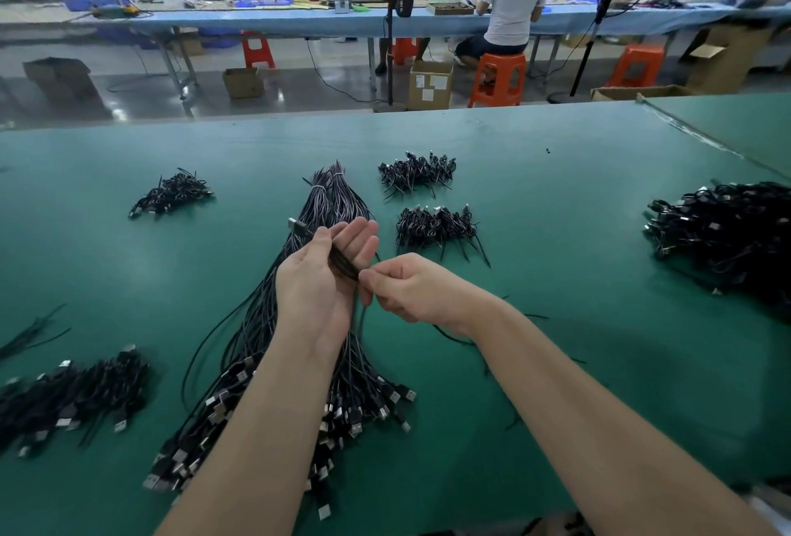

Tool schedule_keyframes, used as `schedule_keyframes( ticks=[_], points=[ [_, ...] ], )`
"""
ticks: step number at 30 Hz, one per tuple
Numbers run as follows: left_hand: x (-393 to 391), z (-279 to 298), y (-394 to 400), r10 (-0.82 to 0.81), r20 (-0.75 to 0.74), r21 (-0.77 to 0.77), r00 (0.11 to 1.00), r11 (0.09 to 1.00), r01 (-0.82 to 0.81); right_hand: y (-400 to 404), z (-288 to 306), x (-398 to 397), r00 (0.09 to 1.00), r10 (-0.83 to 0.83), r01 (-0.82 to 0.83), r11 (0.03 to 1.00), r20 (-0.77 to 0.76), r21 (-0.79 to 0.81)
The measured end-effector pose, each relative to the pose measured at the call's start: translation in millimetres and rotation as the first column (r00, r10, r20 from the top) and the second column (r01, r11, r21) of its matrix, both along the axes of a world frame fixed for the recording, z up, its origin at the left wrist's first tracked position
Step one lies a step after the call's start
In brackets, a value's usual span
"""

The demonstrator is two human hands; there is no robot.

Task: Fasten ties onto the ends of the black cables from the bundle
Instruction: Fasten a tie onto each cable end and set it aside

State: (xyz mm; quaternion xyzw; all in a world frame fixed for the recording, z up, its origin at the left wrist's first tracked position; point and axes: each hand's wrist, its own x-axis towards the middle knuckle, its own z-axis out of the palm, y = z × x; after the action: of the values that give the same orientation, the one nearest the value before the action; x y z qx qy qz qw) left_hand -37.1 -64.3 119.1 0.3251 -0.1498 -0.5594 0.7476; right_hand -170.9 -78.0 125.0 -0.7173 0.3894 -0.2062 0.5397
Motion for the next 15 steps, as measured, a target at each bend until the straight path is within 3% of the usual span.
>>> schedule_keyframes(
  ticks=[5,8,10,13,15],
  points=[
    [11.6,0.0,3.8,-0.064,0.072,-0.051,0.995,0.996,0.068,1.4,-8.7,-4.9,0.998,0.044,-0.051,0.985,0.046,0.167],
    [25.8,1.4,11.4,-0.215,0.195,-0.084,0.957,0.968,0.235,0.2,-13.6,-11.4,0.983,0.043,-0.107,0.926,0.181,0.362],
    [35.3,0.2,19.3,-0.368,0.349,-0.084,0.862,0.904,0.420,-4.2,-15.0,-13.5,0.962,0.012,-0.149,0.859,0.271,0.490],
    [45.5,-1.4,28.4,-0.537,0.589,0.023,0.604,0.758,0.652,-10.5,-16.0,-14.1,0.948,-0.048,-0.169,0.764,0.316,0.623],
    [46.3,-3.7,30.4,-0.579,0.686,0.149,0.441,0.705,0.694,-12.3,-17.2,-14.2,0.952,-0.069,-0.151,0.743,0.299,0.652]
  ],
)
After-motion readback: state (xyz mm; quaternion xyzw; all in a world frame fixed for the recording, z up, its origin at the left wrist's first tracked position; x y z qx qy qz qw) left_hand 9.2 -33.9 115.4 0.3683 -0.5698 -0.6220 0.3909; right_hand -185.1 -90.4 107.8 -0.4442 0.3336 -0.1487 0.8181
